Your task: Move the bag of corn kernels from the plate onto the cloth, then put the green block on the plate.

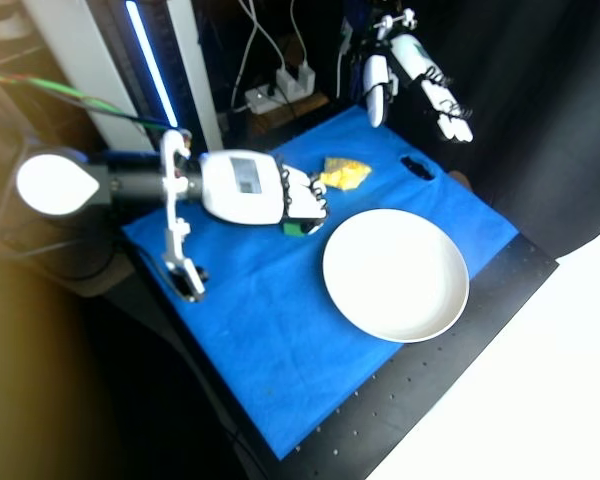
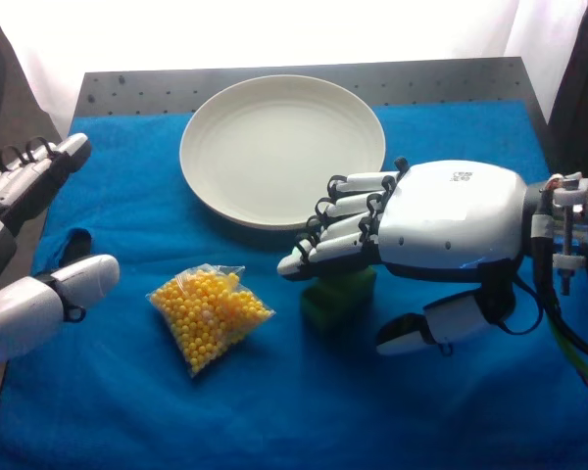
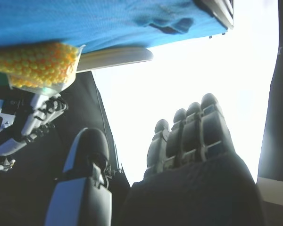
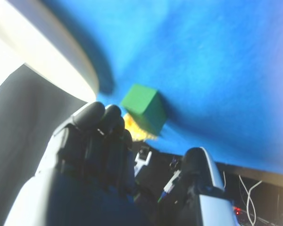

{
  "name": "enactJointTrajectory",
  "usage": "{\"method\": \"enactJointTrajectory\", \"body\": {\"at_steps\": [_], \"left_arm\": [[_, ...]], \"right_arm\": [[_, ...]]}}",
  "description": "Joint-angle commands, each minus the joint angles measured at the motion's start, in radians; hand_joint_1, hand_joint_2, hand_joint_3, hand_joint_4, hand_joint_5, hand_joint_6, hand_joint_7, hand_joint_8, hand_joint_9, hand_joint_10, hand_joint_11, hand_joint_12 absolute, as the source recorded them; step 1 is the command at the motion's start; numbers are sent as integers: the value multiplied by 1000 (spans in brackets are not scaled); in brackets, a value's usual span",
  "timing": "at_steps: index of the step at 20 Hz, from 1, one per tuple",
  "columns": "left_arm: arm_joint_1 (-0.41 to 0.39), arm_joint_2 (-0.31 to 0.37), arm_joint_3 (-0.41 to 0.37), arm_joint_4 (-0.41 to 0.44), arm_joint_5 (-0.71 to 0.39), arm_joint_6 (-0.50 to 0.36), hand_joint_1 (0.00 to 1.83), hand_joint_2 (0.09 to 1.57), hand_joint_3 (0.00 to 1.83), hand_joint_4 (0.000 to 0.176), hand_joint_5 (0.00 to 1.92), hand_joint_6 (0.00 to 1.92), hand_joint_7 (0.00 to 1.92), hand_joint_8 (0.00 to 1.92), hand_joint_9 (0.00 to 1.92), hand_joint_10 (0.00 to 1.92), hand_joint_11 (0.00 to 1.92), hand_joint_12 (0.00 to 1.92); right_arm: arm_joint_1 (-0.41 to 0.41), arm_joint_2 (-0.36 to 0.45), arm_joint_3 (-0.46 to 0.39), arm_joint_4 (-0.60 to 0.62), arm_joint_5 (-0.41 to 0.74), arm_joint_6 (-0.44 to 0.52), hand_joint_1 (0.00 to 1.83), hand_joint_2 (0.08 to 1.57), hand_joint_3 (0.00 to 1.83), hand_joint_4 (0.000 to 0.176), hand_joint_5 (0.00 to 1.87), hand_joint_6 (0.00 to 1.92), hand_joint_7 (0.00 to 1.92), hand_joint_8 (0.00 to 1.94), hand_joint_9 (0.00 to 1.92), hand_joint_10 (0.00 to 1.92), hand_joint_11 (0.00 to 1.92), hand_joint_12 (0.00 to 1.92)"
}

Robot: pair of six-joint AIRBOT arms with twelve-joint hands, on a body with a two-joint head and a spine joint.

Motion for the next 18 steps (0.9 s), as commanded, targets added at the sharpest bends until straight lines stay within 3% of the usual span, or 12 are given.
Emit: {"method": "enactJointTrajectory", "body": {"at_steps": [1, 3, 5, 6, 9, 10, 11, 13, 15, 16, 17, 18], "left_arm": [[-5, 5, 2, 20, -123, -6, 370, 1277, 5, 119, 29, 2, 0, 0, 0, 0, 0, 0], [-4, 5, 1, 20, -122, -6, 389, 1276, 2, 105, 30, 2, 0, 0, 0, 0, 0, 0], [-4, 4, 1, 20, -122, -6, 389, 1272, 0, 120, 29, 1, 0, 0, 0, 0, 0, 0], [-4, 4, 1, 20, -123, -6, 395, 1282, 5, 107, 31, 2, 0, 0, 0, 0, 0, 0], [-4, 4, 1, 20, -125, -7, 417, 1286, 4, 118, 28, 1, 0, 0, 0, 0, 0, 0], [-4, 3, 1, 20, -126, -7, 423, 1292, 6, 129, 31, 3, 0, 0, 0, 0, 0, 0], [-3, 3, 1, 19, -128, -7, 426, 1295, 6, 135, 34, 3, 0, 0, 0, 0, 0, 0], [-1, 3, 0, 18, -130, -9, 434, 1304, 9, 126, 42, 6, 0, 0, 0, 0, 0, 0], [1, 2, 0, 16, -132, -9, 434, 1305, 8, 120, 43, 6, 0, 0, 0, 0, 0, 0], [1, 1, 0, 15, -132, -10, 424, 1301, 5, 129, 41, 4, 0, 0, 0, 0, 0, 0], [1, 1, 0, 15, -132, -10, 426, 1306, 7, 115, 43, 5, 0, 0, 0, 0, 0, 0], [2, 1, 0, 15, -133, -10, 435, 1303, 4, 128, 44, 4, 0, 0, 0, 0, 0, 0]], "right_arm": [[7, -8, 3, 34, 65, 2, 847, 1142, 2, 0, 301, 10, 336, 0, 175, 908, 0, 1597], [7, -22, 17, 37, 51, 2, 820, 1160, 2, 0, 278, 2, 289, 0, 185, 806, 0, 1503], [7, -29, 23, 38, 39, 2, 816, 1178, 4, 0, 276, 3, 284, 3, 231, 779, 0, 1570], [7, -29, 24, 38, 36, 2, 859, 1180, 2, 0, 315, 15, 376, 19, 295, 748, 0, 1599], [0, -31, 25, 40, 28, 2, 985, 1193, 2, 0, 500, 86, 716, 115, 589, 844, 310, 1596], [-4, -31, 25, 40, 28, 2, 1250, 1181, 0, 0, 527, 509, 820, 1001, 719, 1111, 482, 1674], [-9, -30, 24, 40, 28, 2, 1205, 1226, 1, 0, 581, 1265, 887, 1199, 783, 1230, 548, 1708], [-12, -17, 12, 40, 29, 2, 1183, 1252, 11, 0, 661, 1360, 806, 1520, 873, 1691, 855, 1762], [-11, -17, 11, 42, 39, 2, 1303, 1235, 15, 0, 634, 1381, 757, 1466, 809, 1558, 839, 1743], [-11, -17, 11, 47, 53, 2, 1327, 1252, 16, 0, 610, 1393, 703, 1530, 735, 1582, 778, 1752], [-11, -17, 11, 51, 64, 2, 1330, 1263, 10, 0, 612, 1358, 672, 1576, 714, 1612, 767, 1770], [-11, -17, 10, 55, 83, 2, 1323, 1280, 9, 0, 601, 1401, 619, 1614, 694, 1644, 717, 1799]]}}
